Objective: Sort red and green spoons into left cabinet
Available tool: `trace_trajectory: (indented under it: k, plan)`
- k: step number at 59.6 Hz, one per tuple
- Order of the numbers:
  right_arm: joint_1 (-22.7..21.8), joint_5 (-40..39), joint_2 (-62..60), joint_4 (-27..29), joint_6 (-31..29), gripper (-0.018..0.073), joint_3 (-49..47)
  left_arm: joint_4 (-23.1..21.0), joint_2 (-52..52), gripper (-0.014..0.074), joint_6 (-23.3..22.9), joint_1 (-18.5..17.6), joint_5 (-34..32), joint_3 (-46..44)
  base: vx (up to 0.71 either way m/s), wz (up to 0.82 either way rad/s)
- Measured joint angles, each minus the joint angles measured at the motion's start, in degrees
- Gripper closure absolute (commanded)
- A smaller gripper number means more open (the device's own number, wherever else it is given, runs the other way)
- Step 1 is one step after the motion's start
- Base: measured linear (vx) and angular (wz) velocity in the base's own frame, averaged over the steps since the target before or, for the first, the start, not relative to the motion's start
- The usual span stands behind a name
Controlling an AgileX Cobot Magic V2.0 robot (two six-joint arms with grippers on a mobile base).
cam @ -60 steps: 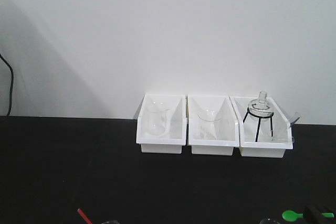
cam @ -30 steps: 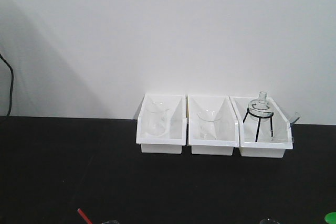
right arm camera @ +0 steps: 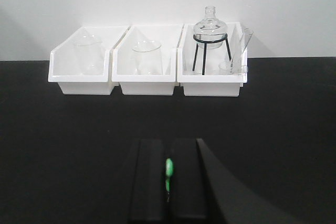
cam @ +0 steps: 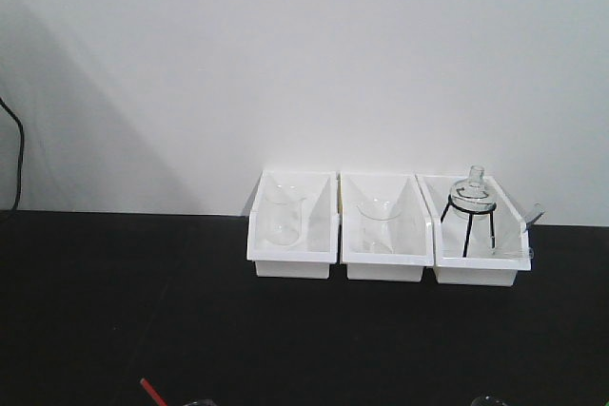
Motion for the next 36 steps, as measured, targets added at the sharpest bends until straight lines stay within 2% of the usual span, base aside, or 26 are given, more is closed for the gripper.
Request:
trace_trajectory:
  k: [2,6,8,12,22,36]
  plan:
    - [0.00,0.00,0.00,0.00,0.00,0.0564,0.00,-4.13,1.79,0.0146,4.80,0.00,0.49,0.00,0.00,0.00]
    - [0.00,0.00,0.00,0.00,0.00,0.0564,0.00,-9.47,5.29,0.0146,13.67,0.00,2.13,0.00,0.00,0.00]
    - [0.00,0.00,0.00,0.00,0.00,0.0564,0.00,-10.62,7.39,0.0146,17.94,0.00,3.07,-0.18,0.00,0.00]
    - [0.00,0.00,0.00,0.00,0.00,0.0564,0.00,-12.00,10.99,0.0146,22.90,0.00,5.77,-1.05,0.00,0.00]
    - [0.00,0.00,0.00,-0.55,0.00,0.0564,0.00,-12.36,18.53,0.0146,27.13,0.00,11.61,-5.97,0.00,0.00]
    - [0.00,0.02,0.00,-1.13,0.00,0.0564,0.00,-12.60,27.13,0.0146,27.71,0.00,11.99,-12.97,0.00,0.00]
